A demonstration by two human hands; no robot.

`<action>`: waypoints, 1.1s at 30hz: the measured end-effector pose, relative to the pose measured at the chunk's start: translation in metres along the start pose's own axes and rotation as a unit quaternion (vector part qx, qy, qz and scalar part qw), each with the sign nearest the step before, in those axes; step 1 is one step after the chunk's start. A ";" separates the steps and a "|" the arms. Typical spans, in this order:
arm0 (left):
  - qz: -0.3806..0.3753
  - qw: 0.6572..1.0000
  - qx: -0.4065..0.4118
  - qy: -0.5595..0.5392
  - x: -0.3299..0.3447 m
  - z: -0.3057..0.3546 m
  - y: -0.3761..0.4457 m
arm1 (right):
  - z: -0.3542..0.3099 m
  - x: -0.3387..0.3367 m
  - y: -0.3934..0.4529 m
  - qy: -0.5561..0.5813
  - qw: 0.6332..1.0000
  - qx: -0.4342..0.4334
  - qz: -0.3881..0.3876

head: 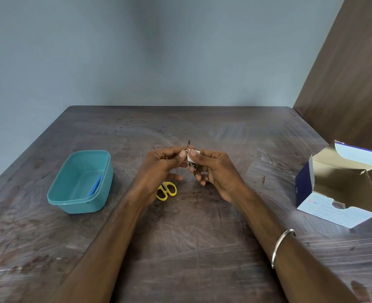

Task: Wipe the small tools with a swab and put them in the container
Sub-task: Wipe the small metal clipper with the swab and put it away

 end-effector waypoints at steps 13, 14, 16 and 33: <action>0.029 0.999 0.026 0.007 -0.004 0.004 0.001 | -0.003 0.001 0.000 -0.057 0.998 -0.028 0.018; 0.026 0.999 0.026 0.007 -0.003 0.004 0.001 | -0.003 0.001 0.000 -0.066 0.997 -0.032 0.025; 0.021 0.999 0.026 0.005 -0.002 0.004 0.001 | -0.004 0.000 -0.001 -0.069 0.996 -0.037 0.031; 0.037 0.999 0.009 -0.009 -0.007 0.002 0.002 | -0.003 0.003 0.002 -0.071 0.996 -0.054 0.015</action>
Point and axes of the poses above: each hand's wrist, its own y-axis towards the middle knuckle, its own x-axis out of the palm, z = x × y, the point moved 6 cm from there along y, towards the middle knuckle, and after that the axes turned 5 degrees about -y, right-handed, at the moved point
